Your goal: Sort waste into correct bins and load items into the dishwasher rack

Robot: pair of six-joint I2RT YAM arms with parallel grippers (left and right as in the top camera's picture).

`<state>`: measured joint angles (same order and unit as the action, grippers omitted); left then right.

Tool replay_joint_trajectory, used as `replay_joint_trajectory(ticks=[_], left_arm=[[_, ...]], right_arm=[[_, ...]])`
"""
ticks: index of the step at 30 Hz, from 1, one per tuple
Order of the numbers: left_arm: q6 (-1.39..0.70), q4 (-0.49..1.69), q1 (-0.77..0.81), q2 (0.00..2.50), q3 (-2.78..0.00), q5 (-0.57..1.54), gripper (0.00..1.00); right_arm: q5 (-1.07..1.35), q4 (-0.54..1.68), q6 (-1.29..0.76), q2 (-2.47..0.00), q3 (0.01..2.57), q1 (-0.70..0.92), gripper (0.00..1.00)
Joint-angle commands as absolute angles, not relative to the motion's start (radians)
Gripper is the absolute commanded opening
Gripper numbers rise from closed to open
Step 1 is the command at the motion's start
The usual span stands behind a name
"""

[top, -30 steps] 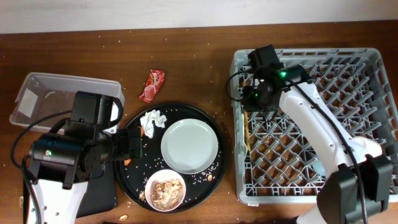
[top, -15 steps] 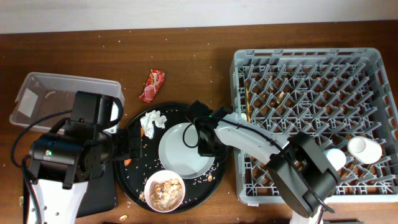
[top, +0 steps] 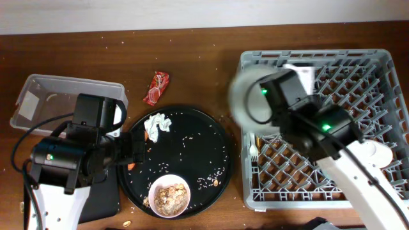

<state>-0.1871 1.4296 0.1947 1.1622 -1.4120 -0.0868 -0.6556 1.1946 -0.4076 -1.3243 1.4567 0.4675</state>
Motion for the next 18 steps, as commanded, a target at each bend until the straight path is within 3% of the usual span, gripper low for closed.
replay_joint_trajectory(ticks=[1,5,11,12,13,16,18], left_arm=[[-0.189,1.430,0.189,1.156,-1.419,-0.094,0.99],[-0.189,1.430,0.189,1.156,-1.419,-0.095,0.99],[-0.189,1.430,0.189,1.156,-1.419,-0.094,0.99],[-0.189,1.430,0.189,1.156,-1.419,-0.095,0.99],[-0.189,1.430,0.189,1.156,-1.419,-0.095,0.99],[-0.189,1.430,0.189,1.156,-1.419,-0.095,0.99],[-0.189,1.430,0.189,1.156,-1.419,-0.095,0.99]], right_arm=[[-1.009,1.224,-0.397,-1.354,1.462,0.343,0.04],[-1.077,1.189,-0.397,-1.480,1.462,0.168,0.04],[-1.056,1.171,-0.396,-1.682,1.463,0.184,0.04],[-1.061,1.171,-0.397,-1.677,1.468,0.195,0.38],[-1.036,1.174,-0.397,-1.652,1.477,0.196,0.56],[-0.833,1.182,-0.396,-1.513,1.535,0.196,0.60],[-0.571,1.234,-0.396,-1.295,1.578,0.196,0.62]])
